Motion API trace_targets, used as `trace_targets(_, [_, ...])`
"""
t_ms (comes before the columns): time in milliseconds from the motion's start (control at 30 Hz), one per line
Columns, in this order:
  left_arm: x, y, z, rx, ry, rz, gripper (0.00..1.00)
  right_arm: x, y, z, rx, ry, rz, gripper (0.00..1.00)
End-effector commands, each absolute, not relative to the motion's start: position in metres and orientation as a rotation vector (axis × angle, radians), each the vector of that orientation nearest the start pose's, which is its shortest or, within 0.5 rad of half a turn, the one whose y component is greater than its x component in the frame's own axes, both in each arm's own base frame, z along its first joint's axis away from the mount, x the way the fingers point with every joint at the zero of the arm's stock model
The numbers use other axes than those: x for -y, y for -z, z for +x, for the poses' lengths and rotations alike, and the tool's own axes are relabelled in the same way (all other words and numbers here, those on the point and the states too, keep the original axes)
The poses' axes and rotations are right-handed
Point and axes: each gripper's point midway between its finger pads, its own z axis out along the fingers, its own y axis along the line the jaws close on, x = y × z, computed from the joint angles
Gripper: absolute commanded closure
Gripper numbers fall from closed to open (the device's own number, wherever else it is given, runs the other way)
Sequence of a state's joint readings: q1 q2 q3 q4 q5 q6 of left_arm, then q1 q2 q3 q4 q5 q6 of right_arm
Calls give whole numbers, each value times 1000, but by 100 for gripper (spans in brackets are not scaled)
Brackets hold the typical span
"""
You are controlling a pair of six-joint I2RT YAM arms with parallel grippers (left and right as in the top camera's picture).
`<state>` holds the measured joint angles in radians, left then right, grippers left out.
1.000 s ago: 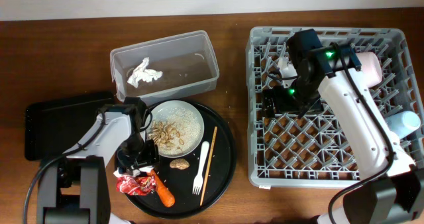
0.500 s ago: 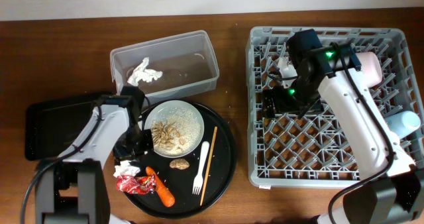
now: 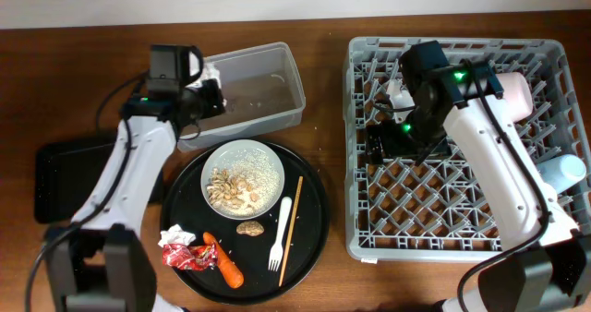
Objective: Sort waste into correct bins and load items into the dishwasher rack
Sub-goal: 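Grasp more white tissue with the left gripper and drop it in the bin, then reach the left gripper to the red wrapper and grasp it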
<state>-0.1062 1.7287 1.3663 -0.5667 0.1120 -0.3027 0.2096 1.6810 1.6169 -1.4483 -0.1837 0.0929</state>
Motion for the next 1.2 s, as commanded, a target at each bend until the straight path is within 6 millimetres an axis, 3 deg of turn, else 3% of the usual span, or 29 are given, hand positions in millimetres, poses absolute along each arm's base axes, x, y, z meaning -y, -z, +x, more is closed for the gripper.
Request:
trace_targets(0, [89,-135,455,-2540,380,-145,57,-96,-179,297,-3086,-288,-213,2])
trace_targets(33, [88,-138,455,-2535,380,-144,45,-96,-179,297,-3086,-288,-213,2])
trace_targets(133, [82,-162,430,-2589,325,-89,32,-96,-179,296,-3089,-287,-214,2])
trace_targets(167, [77,-167,412,-2639,300,-101,27,-96,-179,296,-3090,-287,-213,2])
trace_targets(200, [72,-169,377,-2738,285,-114,23,-96,-179,296,-3089,-287,-213,2])
trace_targets(233, [68,-163,341,-2872,262,-132,21,-96,-179,296,-3090,-287,-213,2])
trace_targets(367, [55,-134,246,-3270,176,-194,21,-96,-179,295,-3093,-287,-213,2])
trace_targets(500, [49,-86,193,-3462,124,-256,20,-96,-179,294,-3097,-286,-213,2])
trace_targets(633, [46,-39,175,-3466,117,-292,20,-96,-178,293,-3100,-286,-213,2])
trace_targets(833, [45,-19,164,-3465,108,-336,25,-96,-178,293,-3101,-286,-213,1])
trace_targets(900, [45,-18,166,-3457,111,-334,41,-96,-178,293,-3101,-286,-213,2])
trace_targets(933, [45,-18,166,-3455,112,-334,63,-96,-178,293,-3101,-286,-213,2])
trace_targets(1000, [45,-18,166,-3454,112,-334,92,-95,-178,293,-3101,-286,-212,2])
trace_targets(1067, [45,-18,166,-3455,112,-334,97,-96,-178,293,-3101,-286,-213,2])
trace_targets(1167, [46,-26,171,-3452,113,-334,98,-95,-178,292,-3108,-285,-212,2])
